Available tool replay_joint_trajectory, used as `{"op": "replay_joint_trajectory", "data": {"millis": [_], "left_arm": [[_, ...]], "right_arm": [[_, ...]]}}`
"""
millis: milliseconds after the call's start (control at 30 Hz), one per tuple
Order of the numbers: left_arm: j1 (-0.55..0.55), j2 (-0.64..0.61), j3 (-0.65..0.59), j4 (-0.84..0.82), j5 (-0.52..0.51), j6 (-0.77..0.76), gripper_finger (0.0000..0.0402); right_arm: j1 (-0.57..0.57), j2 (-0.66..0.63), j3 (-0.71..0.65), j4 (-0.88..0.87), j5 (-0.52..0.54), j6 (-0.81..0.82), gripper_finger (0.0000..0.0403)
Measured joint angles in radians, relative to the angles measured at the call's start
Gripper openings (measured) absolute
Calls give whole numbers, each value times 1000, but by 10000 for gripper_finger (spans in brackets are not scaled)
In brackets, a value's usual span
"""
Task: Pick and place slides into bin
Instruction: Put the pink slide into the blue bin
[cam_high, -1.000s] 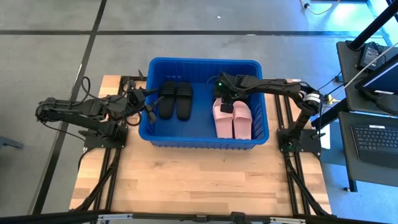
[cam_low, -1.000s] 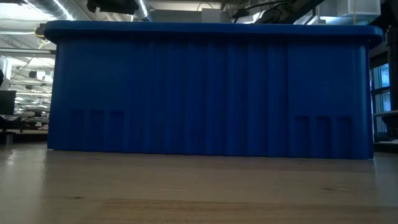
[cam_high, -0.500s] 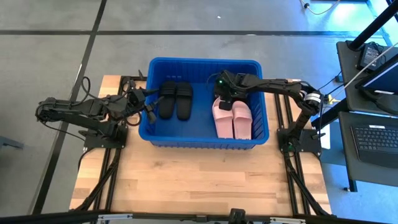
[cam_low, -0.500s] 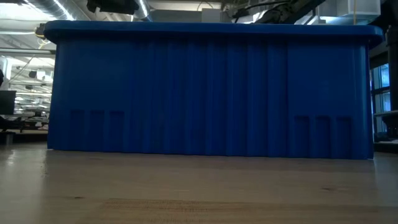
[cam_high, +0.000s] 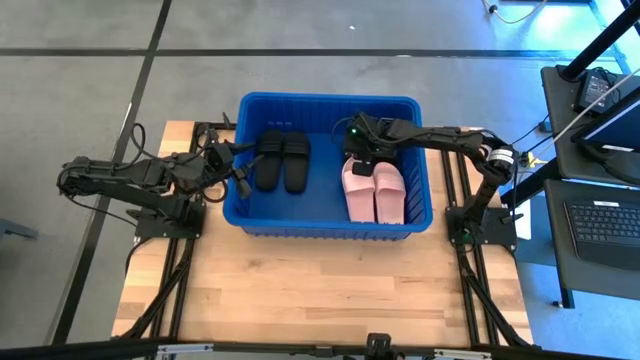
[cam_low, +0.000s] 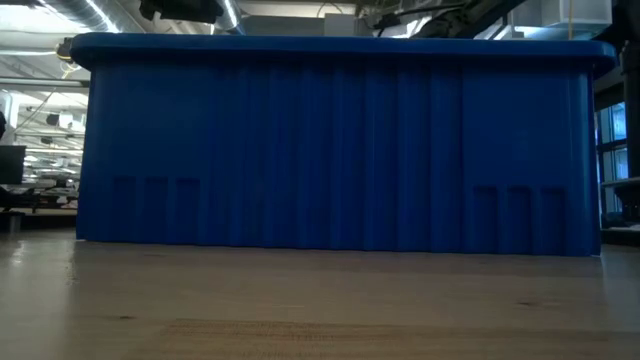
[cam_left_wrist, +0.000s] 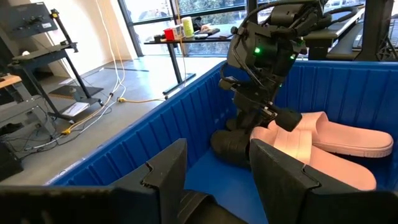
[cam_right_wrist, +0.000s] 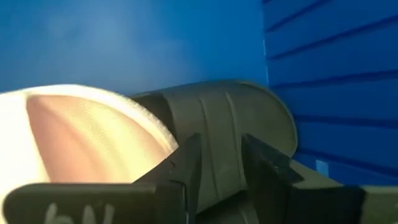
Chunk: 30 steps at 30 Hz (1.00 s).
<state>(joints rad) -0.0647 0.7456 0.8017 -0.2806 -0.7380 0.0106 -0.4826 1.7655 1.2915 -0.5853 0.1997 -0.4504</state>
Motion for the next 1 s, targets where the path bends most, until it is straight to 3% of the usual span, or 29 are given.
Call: {"op": "replay_joint_trajectory", "data": {"millis": [533, 833, 1000], "left_arm": [[0, 0, 0, -22, 0, -4, 171], [0, 0, 0, -26, 0, -4, 171], [0, 0, 0, -26, 0, -1, 171]], "right_arm": [[1, 23, 1, -120, -19, -4, 113], [18, 23, 1, -116, -85, 1, 113], [38, 23, 1, -120, -56, 2, 113]]}}
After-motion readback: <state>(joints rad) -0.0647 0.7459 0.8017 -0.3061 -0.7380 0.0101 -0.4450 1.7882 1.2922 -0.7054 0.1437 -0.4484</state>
